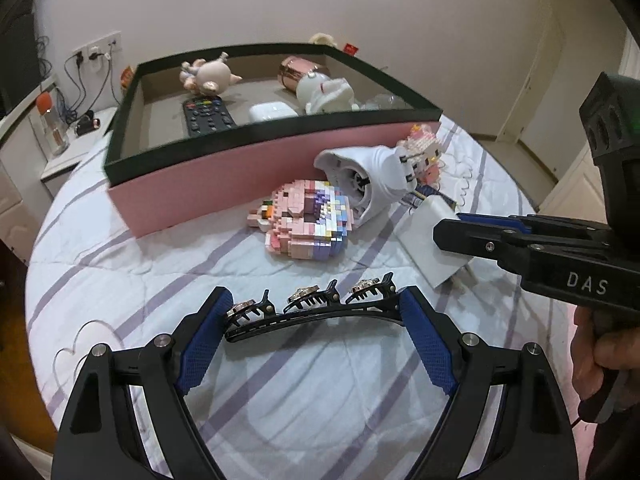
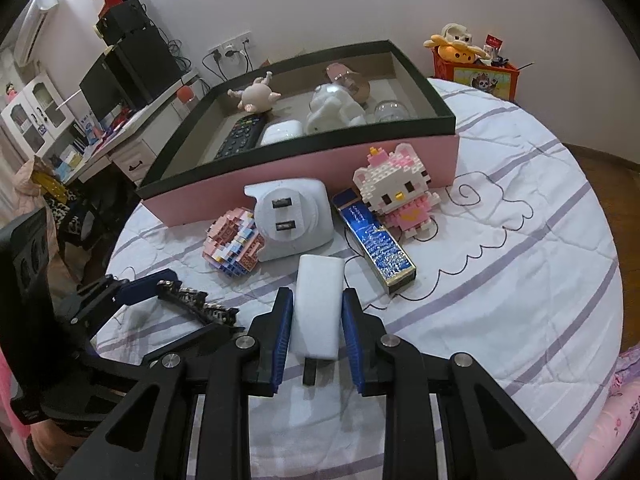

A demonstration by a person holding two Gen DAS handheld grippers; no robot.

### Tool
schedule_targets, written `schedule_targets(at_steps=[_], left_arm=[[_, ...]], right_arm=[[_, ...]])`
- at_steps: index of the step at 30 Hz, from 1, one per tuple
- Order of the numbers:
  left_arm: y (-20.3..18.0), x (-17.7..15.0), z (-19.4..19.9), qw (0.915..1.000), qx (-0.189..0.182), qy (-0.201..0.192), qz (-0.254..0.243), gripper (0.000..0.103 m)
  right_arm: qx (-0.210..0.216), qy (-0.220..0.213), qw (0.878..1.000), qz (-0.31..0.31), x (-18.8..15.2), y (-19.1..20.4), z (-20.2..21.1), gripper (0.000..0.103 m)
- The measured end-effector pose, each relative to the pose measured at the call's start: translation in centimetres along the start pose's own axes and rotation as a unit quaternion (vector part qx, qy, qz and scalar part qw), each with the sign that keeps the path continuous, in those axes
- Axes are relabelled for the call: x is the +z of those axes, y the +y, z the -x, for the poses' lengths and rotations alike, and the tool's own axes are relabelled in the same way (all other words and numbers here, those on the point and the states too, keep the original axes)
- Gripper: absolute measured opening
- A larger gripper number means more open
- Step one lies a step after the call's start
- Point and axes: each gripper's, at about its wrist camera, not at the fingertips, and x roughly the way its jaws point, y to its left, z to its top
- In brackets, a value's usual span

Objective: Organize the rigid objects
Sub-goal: 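Carry the hair clip and white charger into the pink box and release both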

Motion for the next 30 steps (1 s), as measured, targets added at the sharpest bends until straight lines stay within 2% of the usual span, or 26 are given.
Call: schedule_targets(at_steps=[8,14,23,30], left_arm=[[0.4,1.0,3.1,0.9993,0.015,-0.034,0.007,0.086],[0.6,1.6,3.8,0.9988,0.022,-0.043,0.008,0.086],[0.7,1.7,4.0,0.9986,0.022,-0.046,0.012,0.086],[0.9,2.4,4.5,0.9981,0.024,-0.055,0.012,0.086]], right_arm=[[0.010,-0.012,1.000,0.008,0.4,0.5,1.2,0.025],[0.008,-0.001,1.000,0.011,0.3,0.6,0.4,0.025],[-0.032,0.021,0.999,0.035,0.3,1.1,-2.6,0.023],[-0.008,-0.010,0.999,0.035,0.7,1.1,0.2,0.023]])
